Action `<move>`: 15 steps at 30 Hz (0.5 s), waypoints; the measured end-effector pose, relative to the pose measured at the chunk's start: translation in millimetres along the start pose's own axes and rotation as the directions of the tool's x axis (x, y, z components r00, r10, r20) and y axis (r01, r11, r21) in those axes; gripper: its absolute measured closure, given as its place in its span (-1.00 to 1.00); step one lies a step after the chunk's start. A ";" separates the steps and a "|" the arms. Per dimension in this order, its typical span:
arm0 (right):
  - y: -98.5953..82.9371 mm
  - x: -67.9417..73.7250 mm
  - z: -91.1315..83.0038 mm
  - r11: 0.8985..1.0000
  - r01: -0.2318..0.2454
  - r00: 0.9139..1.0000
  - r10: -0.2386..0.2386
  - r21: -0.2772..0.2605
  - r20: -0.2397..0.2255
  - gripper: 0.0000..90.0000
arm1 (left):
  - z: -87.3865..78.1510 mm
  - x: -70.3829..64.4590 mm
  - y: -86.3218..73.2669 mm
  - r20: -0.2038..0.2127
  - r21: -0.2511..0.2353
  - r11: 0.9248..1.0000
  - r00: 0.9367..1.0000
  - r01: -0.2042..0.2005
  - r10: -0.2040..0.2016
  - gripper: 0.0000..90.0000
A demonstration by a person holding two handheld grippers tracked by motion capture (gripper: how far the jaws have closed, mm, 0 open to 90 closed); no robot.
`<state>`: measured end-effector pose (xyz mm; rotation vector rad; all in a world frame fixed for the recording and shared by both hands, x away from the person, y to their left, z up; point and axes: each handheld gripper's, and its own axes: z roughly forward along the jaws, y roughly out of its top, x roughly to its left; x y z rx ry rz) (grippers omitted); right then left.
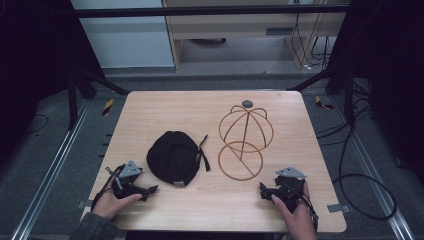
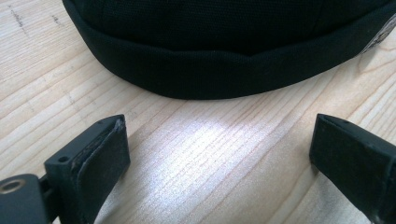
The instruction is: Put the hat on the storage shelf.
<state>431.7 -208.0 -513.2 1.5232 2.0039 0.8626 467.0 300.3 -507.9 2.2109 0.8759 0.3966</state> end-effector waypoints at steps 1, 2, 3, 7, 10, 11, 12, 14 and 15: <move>0.0 0.0 0.0 1.000 0.000 1.000 0.000 0.000 0.000 -0.99 | 0.0 -0.1 0.0 0.000 0.000 1.000 1.000 0.000 0.000 -0.91; 0.0 -0.2 0.0 1.000 0.002 1.000 -0.002 0.001 0.000 -0.99 | 0.1 -0.1 0.0 0.000 0.000 1.000 1.000 0.000 0.000 -0.91; 0.1 -0.2 0.0 1.000 0.002 1.000 -0.002 0.000 -0.001 -0.99 | 0.1 -0.2 0.0 0.001 0.000 1.000 1.000 0.000 0.000 -0.92; 0.1 -0.1 0.0 1.000 0.001 1.000 -0.001 0.000 -0.001 -0.99 | 0.1 -0.4 -0.1 0.003 0.001 1.000 1.000 -0.001 0.001 -0.93; 0.1 -0.1 0.0 1.000 0.001 1.000 -0.001 0.000 -0.001 -0.99 | -0.3 -0.8 -0.5 0.005 0.002 1.000 1.000 -0.003 0.003 -0.94; 0.1 -0.1 0.0 1.000 0.001 1.000 -0.001 0.000 -0.001 -0.99 | -0.3 -0.8 -0.5 0.005 0.002 1.000 1.000 -0.003 0.003 -0.94; 0.1 -0.1 0.0 1.000 0.001 1.000 -0.001 0.001 -0.001 -0.99 | -0.6 -1.1 -0.8 0.005 0.003 1.000 1.000 -0.003 0.003 -0.94; 0.0 -0.1 0.0 1.000 0.001 1.000 -0.001 0.000 -0.001 -0.99 | -1.7 -1.5 -0.5 0.010 0.014 1.000 1.000 -0.008 0.008 -0.94; 0.0 0.1 0.0 1.000 -0.001 1.000 0.001 0.000 0.000 -0.99 | -2.2 -1.9 -0.3 0.012 0.021 1.000 1.000 -0.010 0.009 -0.94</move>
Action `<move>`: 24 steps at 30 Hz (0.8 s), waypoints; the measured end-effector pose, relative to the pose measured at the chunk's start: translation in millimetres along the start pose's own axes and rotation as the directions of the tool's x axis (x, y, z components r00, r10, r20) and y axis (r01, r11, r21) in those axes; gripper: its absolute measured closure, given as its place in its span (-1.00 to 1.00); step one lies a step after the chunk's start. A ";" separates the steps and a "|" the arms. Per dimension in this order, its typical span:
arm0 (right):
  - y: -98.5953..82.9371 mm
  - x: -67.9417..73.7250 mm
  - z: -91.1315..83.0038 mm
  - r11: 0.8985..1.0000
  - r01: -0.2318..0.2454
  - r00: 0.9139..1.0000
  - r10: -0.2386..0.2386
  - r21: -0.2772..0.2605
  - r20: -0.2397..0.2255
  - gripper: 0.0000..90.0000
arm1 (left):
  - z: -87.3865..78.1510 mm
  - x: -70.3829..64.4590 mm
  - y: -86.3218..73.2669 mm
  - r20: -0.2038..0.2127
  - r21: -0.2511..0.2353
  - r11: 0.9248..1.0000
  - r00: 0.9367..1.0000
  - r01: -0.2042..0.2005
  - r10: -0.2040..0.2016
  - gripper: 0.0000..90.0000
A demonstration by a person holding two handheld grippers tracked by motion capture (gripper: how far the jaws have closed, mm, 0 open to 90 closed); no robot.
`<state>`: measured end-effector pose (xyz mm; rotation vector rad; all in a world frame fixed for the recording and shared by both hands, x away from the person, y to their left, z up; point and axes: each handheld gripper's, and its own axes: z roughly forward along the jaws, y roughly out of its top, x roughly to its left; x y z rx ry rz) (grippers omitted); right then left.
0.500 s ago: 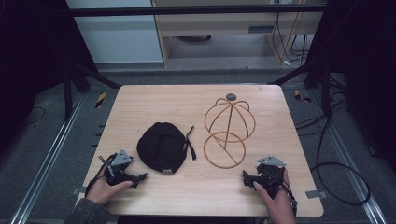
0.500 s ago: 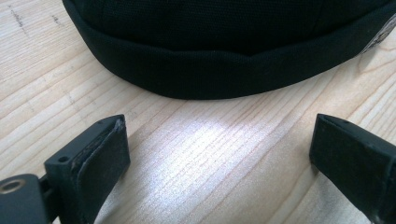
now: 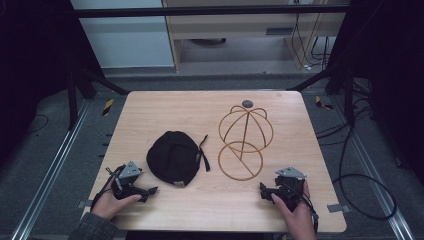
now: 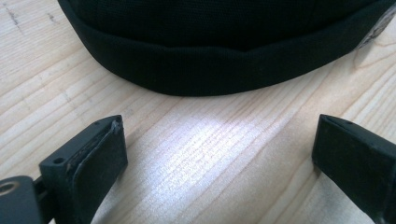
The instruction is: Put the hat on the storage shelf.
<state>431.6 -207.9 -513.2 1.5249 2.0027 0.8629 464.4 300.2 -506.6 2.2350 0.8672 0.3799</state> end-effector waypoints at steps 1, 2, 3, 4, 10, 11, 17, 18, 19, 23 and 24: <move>-0.1 0.2 -0.1 1.000 -0.001 1.000 0.001 0.000 0.001 -0.99 | -0.1 -0.5 0.1 0.000 0.002 1.000 1.000 0.000 0.000 -0.94; -0.3 0.6 -0.3 1.000 -0.003 1.000 0.003 0.000 0.002 -0.99 | -0.4 -1.1 0.6 0.006 0.005 1.000 1.000 0.001 -0.001 -0.94; -0.6 0.7 -0.5 1.000 -0.002 1.000 0.002 0.000 0.002 -0.99 | -1.2 -1.7 1.2 0.022 0.008 1.000 1.000 0.012 -0.012 -0.94; -0.8 0.9 -0.8 1.000 -0.002 1.000 0.002 -0.001 0.001 -0.99 | -2.0 -2.3 2.1 0.034 0.007 1.000 0.999 0.022 -0.023 -0.93; -2.2 -1.2 -2.0 1.000 0.022 1.000 -0.022 -0.001 -0.016 -0.99 | -9.7 -8.3 13.8 0.033 -0.003 1.000 0.999 0.021 -0.021 -0.89; -2.3 -1.4 -2.1 1.000 0.024 1.000 -0.024 -0.001 -0.018 -0.99 | -11.3 -9.0 17.2 0.031 -0.005 1.000 0.999 0.018 -0.018 -0.89; -2.3 -1.5 -2.2 1.000 0.023 1.000 -0.023 0.000 -0.020 -0.99 | -21.2 -17.7 44.2 0.025 0.003 0.999 0.999 -0.040 0.040 -0.88; -2.3 -1.7 -2.2 1.000 0.026 0.999 -0.026 -0.001 -0.020 -0.99 | -22.9 -18.9 49.9 0.024 0.007 0.999 0.998 -0.050 0.050 -0.88; -2.3 -1.4 -2.4 1.000 0.022 1.000 -0.022 0.000 -0.022 -0.99 | -24.4 -20.0 55.9 0.022 0.011 0.998 0.998 -0.058 0.057 -0.88; -2.4 -1.6 -2.2 1.000 0.025 0.999 -0.025 -0.001 -0.020 -0.99 | -27.6 -21.9 78.4 -0.017 0.041 0.993 0.994 -0.107 0.108 -0.86; -2.3 -1.4 -2.3 1.000 0.022 1.000 -0.022 0.000 -0.021 -0.99 | -28.1 -20.9 83.3 -0.027 0.052 0.992 0.993 -0.112 0.113 -0.84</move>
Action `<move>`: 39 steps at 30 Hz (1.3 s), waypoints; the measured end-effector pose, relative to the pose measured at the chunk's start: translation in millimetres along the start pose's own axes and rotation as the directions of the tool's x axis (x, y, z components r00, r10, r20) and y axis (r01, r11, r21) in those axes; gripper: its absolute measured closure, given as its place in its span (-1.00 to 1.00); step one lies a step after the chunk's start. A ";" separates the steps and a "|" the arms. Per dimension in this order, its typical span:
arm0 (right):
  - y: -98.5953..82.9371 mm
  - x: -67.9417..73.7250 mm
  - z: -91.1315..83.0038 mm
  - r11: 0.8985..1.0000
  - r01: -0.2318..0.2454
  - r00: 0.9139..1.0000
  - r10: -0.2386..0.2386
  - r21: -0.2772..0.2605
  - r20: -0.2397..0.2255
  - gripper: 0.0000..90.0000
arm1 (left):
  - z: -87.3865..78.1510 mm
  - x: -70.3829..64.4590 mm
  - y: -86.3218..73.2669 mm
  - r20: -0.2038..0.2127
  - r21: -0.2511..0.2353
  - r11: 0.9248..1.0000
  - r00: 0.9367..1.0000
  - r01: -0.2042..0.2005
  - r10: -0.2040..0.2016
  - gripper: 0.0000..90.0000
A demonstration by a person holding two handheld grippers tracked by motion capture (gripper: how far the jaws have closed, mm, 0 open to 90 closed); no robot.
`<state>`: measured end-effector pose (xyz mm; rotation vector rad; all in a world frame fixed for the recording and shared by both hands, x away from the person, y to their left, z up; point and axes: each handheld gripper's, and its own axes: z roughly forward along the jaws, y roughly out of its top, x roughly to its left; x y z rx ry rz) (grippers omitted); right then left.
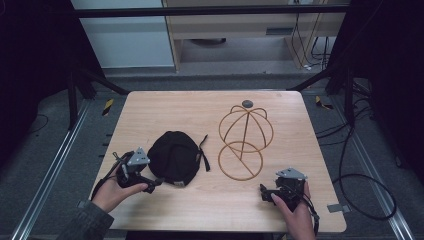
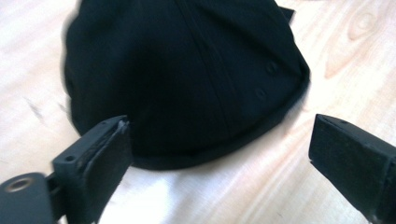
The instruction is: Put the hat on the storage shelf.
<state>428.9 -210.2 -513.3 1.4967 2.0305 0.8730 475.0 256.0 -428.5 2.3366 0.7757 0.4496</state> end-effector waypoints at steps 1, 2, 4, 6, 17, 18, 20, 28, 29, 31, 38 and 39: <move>-0.1 -0.1 0.1 1.000 0.002 1.000 -0.002 -0.001 0.002 -0.99 | -0.8 1.8 4.8 -0.002 0.007 1.000 1.000 0.000 0.000 -0.84; 0.0 0.0 -0.1 1.000 0.000 1.000 0.000 0.000 -0.001 -0.99 | -1.5 3.2 9.6 -0.005 0.008 1.000 1.000 0.001 0.000 -0.83; 0.0 -0.1 0.0 1.000 0.001 1.000 -0.001 0.000 0.001 -0.99 | -3.3 5.4 20.0 0.003 0.021 1.000 1.000 0.004 -0.004 -0.82; 0.0 0.0 -0.1 1.000 -0.001 1.000 0.001 0.000 -0.001 -0.99 | -5.3 6.5 30.8 0.005 0.030 1.000 1.000 0.004 -0.004 -0.82; -0.4 0.0 -0.2 1.000 0.000 1.000 0.000 0.000 0.001 -0.99 | -5.1 5.7 80.4 -0.036 0.026 1.000 0.999 0.001 0.000 -0.74; -0.5 0.0 -0.3 1.000 0.000 1.000 0.000 0.000 0.001 -0.99 | -3.3 5.4 83.5 -0.035 0.032 1.000 0.999 0.001 0.000 -0.71; -0.5 0.0 -0.3 1.000 0.000 1.000 0.000 0.000 0.001 -0.99 | 1.8 4.5 88.9 -0.029 0.049 0.999 1.000 0.000 0.001 -0.67; -0.5 0.0 -0.3 1.000 0.000 1.000 0.000 0.000 0.001 -0.99 | 20.8 11.8 97.2 -0.032 0.118 0.993 0.999 -0.007 0.011 -0.44; -0.5 -0.1 -0.3 1.000 0.001 1.000 -0.001 0.000 0.001 -0.99 | 23.0 12.6 97.1 -0.033 0.123 0.992 0.999 -0.006 0.010 -0.41; -0.5 -0.1 -0.3 1.000 0.000 1.000 0.000 0.000 0.001 -0.99 | 27.0 14.7 96.5 -0.036 0.136 0.991 0.999 -0.005 0.010 -0.37; -0.5 0.0 -0.3 1.000 0.000 1.000 0.000 0.000 0.001 -0.99 | 38.8 21.6 91.3 -0.018 0.172 0.985 1.000 0.006 -0.003 -0.21; -0.5 0.0 -0.3 1.000 0.000 1.000 0.000 0.000 0.001 -0.99 | 39.6 21.9 91.0 -0.017 0.174 0.985 1.000 0.006 -0.003 -0.19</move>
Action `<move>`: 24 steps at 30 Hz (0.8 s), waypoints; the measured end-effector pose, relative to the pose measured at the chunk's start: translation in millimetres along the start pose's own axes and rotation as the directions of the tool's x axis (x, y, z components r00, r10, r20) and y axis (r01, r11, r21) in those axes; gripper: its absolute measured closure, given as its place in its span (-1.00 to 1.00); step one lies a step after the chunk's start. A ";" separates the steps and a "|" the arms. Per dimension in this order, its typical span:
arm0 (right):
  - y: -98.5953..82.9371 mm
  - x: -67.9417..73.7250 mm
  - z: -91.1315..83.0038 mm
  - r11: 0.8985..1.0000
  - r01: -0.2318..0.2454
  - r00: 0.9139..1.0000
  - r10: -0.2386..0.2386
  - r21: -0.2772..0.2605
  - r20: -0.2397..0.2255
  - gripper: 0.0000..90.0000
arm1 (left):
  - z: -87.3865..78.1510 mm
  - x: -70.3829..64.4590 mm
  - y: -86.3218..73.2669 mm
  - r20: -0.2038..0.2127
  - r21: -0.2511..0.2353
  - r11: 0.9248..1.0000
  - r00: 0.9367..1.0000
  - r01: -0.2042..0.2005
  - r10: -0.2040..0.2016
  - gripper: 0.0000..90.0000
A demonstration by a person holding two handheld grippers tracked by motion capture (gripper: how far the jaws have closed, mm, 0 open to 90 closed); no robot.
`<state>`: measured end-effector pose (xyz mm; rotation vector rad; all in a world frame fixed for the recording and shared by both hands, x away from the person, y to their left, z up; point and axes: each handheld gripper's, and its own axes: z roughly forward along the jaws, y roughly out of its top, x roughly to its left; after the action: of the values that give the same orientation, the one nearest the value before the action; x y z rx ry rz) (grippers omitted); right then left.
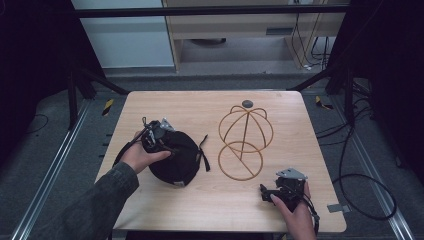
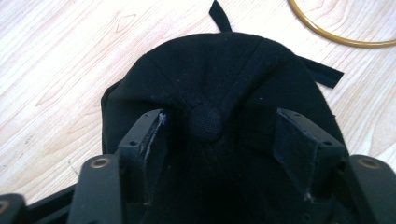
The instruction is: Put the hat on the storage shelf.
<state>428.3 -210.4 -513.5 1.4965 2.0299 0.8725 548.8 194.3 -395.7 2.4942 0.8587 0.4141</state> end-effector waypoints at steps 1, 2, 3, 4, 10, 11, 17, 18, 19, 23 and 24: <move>0.0 0.0 0.0 1.000 0.000 1.000 0.000 0.000 0.000 -0.99 | 1.4 0.3 -0.2 -0.002 0.003 1.000 1.000 -0.001 0.001 -0.17; 0.0 0.0 0.0 1.000 0.000 1.000 0.000 0.000 0.000 -0.99 | 1.4 0.3 -0.2 -0.002 0.003 1.000 1.000 -0.001 0.001 -0.13; 0.0 0.0 0.0 1.000 0.000 1.000 0.000 0.000 0.000 -0.99 | 1.7 0.9 -0.3 -0.003 0.005 1.000 1.000 -0.007 0.007 -0.13; 0.0 0.0 0.0 1.000 0.000 1.000 0.000 0.000 0.000 -0.99 | 2.8 0.6 -0.6 0.003 -0.006 1.000 1.000 0.005 -0.005 -0.11; 0.0 0.0 0.0 1.000 0.000 1.000 0.000 0.000 0.000 -0.99 | 3.2 3.2 -1.8 0.013 -0.002 1.000 1.000 0.027 -0.027 0.23; 0.0 0.0 0.0 1.000 0.000 1.000 0.000 0.000 0.000 -0.99 | 2.3 4.5 -1.9 0.015 -0.003 1.000 1.000 0.028 -0.028 0.33; 0.0 0.0 0.0 1.000 0.000 1.000 0.000 0.000 0.000 -0.99 | -1.8 5.8 -1.2 0.029 -0.035 0.999 0.999 0.033 -0.032 0.58; 0.0 0.0 0.0 1.000 0.000 1.000 0.000 0.000 0.000 -0.99 | -7.9 4.2 -0.3 0.032 -0.066 0.997 0.999 0.034 -0.032 0.58; 0.0 0.0 0.0 1.000 0.000 1.000 0.000 0.000 0.000 -0.99 | -7.9 4.2 -0.3 0.032 -0.066 0.997 0.999 0.034 -0.032 0.58; 0.0 0.0 0.0 1.000 -0.001 1.000 0.001 0.000 0.000 -0.99 | -23.5 -0.1 2.6 0.036 -0.113 0.993 0.999 0.026 -0.022 0.59; 0.0 0.0 0.0 1.000 0.000 1.000 0.000 0.000 0.000 -0.99 | -30.7 -2.1 3.3 0.038 -0.133 0.991 0.999 0.028 -0.024 0.59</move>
<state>428.3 -210.4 -513.5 1.4965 2.0300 0.8726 536.0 200.8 -368.2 2.3588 0.8210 0.4024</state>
